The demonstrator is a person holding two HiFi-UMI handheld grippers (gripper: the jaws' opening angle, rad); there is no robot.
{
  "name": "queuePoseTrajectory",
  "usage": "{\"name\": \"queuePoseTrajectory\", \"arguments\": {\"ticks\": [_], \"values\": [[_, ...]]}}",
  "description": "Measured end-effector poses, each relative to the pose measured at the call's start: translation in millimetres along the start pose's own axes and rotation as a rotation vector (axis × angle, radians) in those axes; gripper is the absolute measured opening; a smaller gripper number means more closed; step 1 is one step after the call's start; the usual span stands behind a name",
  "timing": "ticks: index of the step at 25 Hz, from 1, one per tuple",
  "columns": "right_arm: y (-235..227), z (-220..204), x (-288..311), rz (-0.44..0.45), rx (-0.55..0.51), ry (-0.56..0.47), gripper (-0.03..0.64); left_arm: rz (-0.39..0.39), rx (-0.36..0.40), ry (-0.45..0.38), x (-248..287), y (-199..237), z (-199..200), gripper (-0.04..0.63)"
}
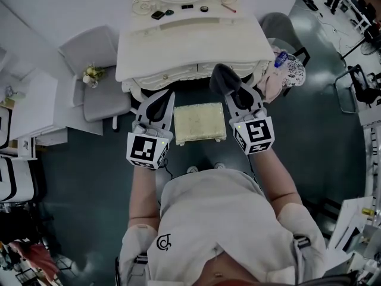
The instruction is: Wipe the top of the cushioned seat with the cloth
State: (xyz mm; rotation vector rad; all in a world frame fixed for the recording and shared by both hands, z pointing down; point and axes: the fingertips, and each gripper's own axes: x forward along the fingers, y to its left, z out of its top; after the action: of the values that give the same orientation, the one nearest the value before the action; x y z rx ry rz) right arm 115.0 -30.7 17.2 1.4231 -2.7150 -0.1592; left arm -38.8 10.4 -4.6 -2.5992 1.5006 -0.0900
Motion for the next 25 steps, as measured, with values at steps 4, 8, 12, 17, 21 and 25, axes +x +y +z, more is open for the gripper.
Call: {"name": "queuePoseTrajectory", "arguments": {"ticks": [4,8,12,17,21,25], "values": [[-1.0,0.0,-5.1,0.001,0.002,0.002,0.071,-0.002,-0.002,0.0,0.9,-8.2,-0.7,0.014],[2.2,-2.6,-8.9,0.012,0.007,0.008,0.066,0.007,-0.009,-0.003,-2.7,-10.3,-1.4,0.014],[3.2,-7.6,-14.2,0.022,0.0,0.022,0.066,0.021,-0.016,-0.002,-5.9,-12.0,-1.0,0.014],[2.3,-2.5,-18.7,0.013,-0.006,-0.012,0.066,0.051,-0.011,-0.009,-6.6,-8.8,-0.1,0.014],[2.3,-3.8,-16.1,0.014,-0.009,-0.011,0.066,0.057,-0.013,-0.012,-5.3,-7.6,0.5,0.014],[3.5,-5.8,-14.1,0.016,-0.022,-0.008,0.066,0.049,-0.009,0.009,-4.2,-9.0,-7.4,0.014]]}}
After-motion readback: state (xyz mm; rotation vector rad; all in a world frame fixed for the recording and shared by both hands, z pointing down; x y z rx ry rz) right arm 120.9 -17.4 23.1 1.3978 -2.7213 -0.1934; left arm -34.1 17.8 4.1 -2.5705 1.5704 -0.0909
